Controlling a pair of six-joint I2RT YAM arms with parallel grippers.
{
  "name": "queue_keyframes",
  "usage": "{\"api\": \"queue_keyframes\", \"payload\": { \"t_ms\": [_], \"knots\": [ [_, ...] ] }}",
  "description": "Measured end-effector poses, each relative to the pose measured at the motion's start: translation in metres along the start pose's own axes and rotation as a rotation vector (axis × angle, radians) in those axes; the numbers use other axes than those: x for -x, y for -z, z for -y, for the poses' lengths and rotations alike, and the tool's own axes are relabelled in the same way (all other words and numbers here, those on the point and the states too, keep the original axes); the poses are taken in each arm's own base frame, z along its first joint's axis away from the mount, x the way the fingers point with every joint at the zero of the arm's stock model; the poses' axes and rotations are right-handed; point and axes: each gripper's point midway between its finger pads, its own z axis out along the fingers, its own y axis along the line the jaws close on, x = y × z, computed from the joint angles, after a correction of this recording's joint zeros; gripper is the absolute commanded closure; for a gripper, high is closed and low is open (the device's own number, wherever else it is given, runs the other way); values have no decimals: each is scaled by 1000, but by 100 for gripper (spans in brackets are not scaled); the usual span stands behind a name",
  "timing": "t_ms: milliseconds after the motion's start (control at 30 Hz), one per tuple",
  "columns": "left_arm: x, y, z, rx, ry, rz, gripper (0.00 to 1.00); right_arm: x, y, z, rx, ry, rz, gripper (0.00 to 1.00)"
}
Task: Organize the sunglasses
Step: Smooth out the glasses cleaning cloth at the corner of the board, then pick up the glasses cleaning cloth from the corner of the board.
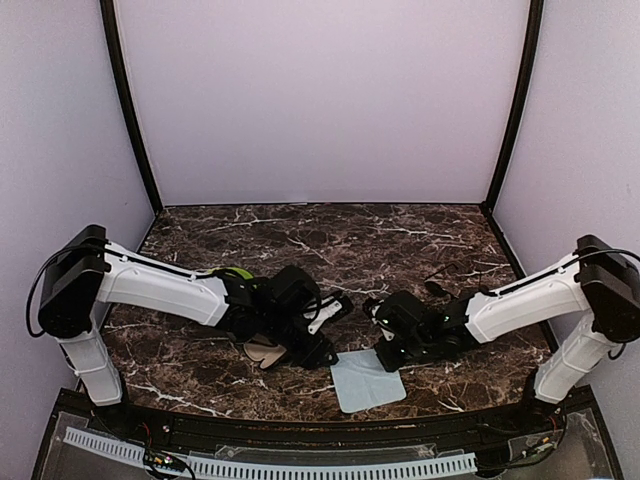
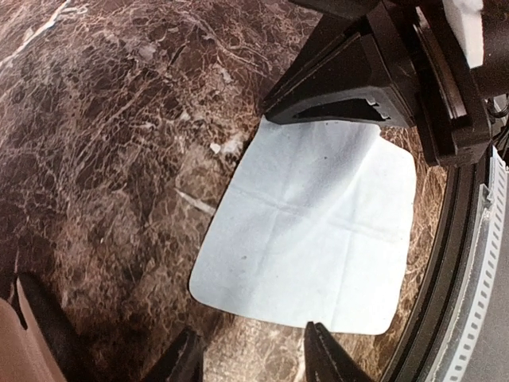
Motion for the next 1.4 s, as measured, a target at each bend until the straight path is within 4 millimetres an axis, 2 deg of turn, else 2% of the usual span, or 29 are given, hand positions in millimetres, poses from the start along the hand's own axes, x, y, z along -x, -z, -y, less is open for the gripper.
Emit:
{"api": "queue_keyframes", "payload": {
  "t_ms": [233, 467, 1067, 1400],
  "knots": [
    [10, -22, -9, -23, -25, -34, 53, 0, -1, 13, -20, -30, -3, 100],
    [25, -32, -15, -31, -40, -45, 59, 1, -2, 19, -29, -47, 1, 100],
    [20, -48, -28, 21, -79, -113, 60, -1, -1, 24, -25, -60, 0, 100],
    [20, -50, -31, 39, -96, -119, 84, -1, -1, 24, -24, -62, 0, 100]
  ]
}}
